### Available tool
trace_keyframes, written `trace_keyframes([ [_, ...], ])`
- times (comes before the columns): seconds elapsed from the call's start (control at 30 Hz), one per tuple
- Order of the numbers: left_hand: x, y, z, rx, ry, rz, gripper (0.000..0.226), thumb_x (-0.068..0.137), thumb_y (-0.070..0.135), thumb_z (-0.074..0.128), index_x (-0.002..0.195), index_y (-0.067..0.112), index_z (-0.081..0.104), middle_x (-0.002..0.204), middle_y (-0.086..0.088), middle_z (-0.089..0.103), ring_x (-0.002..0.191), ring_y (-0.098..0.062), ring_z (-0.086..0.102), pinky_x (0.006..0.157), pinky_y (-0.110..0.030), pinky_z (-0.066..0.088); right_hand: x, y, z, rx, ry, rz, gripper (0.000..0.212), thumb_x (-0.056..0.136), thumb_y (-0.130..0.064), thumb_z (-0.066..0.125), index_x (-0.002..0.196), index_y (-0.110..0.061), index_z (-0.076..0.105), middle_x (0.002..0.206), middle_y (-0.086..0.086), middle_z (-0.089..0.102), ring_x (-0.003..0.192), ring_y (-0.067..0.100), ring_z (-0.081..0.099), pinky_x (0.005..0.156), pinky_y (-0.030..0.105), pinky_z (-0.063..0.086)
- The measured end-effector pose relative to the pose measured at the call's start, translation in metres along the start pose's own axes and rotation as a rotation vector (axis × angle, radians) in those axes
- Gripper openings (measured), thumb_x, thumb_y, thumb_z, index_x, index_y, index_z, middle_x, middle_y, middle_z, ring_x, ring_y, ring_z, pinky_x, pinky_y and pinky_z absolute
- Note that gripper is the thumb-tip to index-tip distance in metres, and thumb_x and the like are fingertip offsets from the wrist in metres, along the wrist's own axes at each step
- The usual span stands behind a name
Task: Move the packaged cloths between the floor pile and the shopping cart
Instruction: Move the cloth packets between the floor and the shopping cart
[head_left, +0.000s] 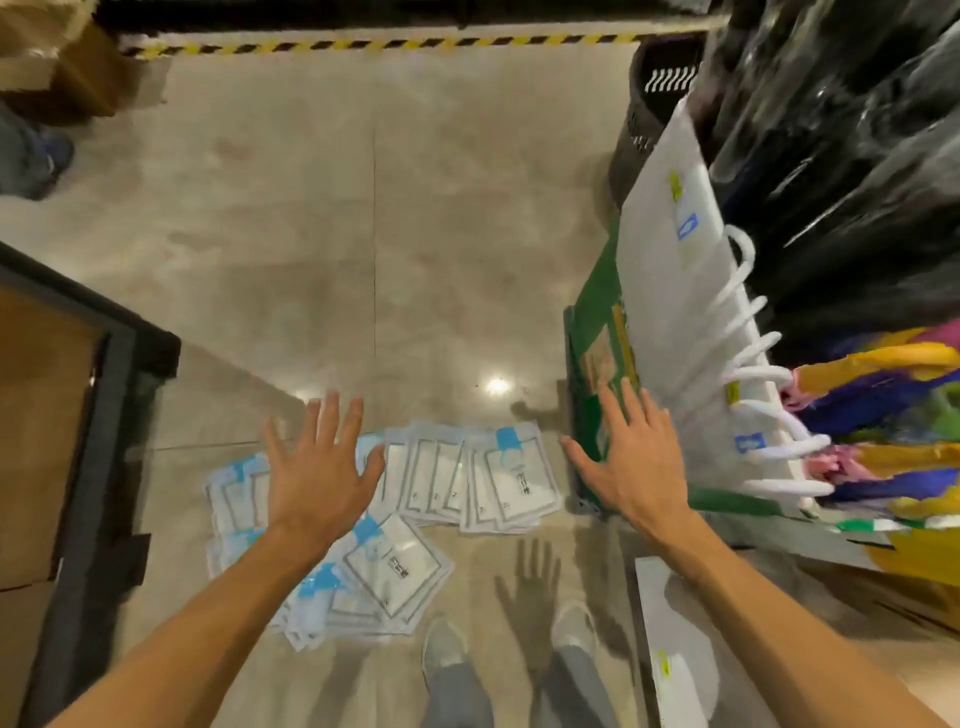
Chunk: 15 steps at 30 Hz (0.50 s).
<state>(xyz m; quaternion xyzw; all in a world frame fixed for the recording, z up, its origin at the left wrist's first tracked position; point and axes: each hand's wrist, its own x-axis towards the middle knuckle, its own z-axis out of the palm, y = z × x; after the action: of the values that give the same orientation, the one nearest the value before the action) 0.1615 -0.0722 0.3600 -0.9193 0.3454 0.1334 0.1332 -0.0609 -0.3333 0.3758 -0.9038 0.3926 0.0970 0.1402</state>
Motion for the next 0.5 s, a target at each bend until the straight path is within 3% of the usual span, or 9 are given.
trace_keyframes([
  [0.13,0.044,0.026,0.105,-0.001,-0.067,0.004,0.077,0.096,0.06,0.011,0.161,0.02,0.024,0.166,-0.008,0.026,0.152,-0.028,0.027,0.117,-0.069,0.011,0.036,0.033,0.106,-0.037,-0.092,0.033,0.096,0.09,-0.081,0.027,0.165,-0.021,0.02,0.171,0.009,0.02,0.158,0.033,0.018,0.129,0.05,0.016],
  [0.27,0.084,0.055,0.216,-0.001,-0.123,0.012,0.076,0.097,0.058,0.011,0.162,0.021,0.019,0.169,-0.007,0.019,0.155,-0.028,0.02,0.118,-0.067,0.004,0.066,0.064,0.217,-0.073,-0.174,0.04,0.107,0.08,-0.083,0.014,0.165,-0.019,0.017,0.171,0.012,0.019,0.158,0.033,0.017,0.128,0.049,0.017],
  [0.4,0.113,0.08,0.32,-0.019,-0.149,-0.008,0.069,0.103,0.055,0.017,0.163,0.022,0.007,0.171,-0.005,0.004,0.157,-0.026,0.007,0.12,-0.062,-0.003,0.097,0.09,0.324,-0.121,-0.252,0.034,0.094,0.095,-0.076,0.033,0.166,-0.019,0.01,0.174,0.008,0.008,0.16,0.028,0.007,0.125,0.049,0.022],
  [0.5,0.136,0.095,0.39,-0.049,-0.179,-0.006,0.069,0.103,0.054,0.014,0.163,0.021,0.002,0.171,-0.006,0.0,0.157,-0.026,0.003,0.121,-0.06,-0.003,0.122,0.106,0.401,-0.144,-0.276,-0.004,0.094,0.096,-0.075,0.034,0.166,-0.017,0.009,0.174,0.009,0.007,0.16,0.027,0.005,0.129,0.051,0.014],
])
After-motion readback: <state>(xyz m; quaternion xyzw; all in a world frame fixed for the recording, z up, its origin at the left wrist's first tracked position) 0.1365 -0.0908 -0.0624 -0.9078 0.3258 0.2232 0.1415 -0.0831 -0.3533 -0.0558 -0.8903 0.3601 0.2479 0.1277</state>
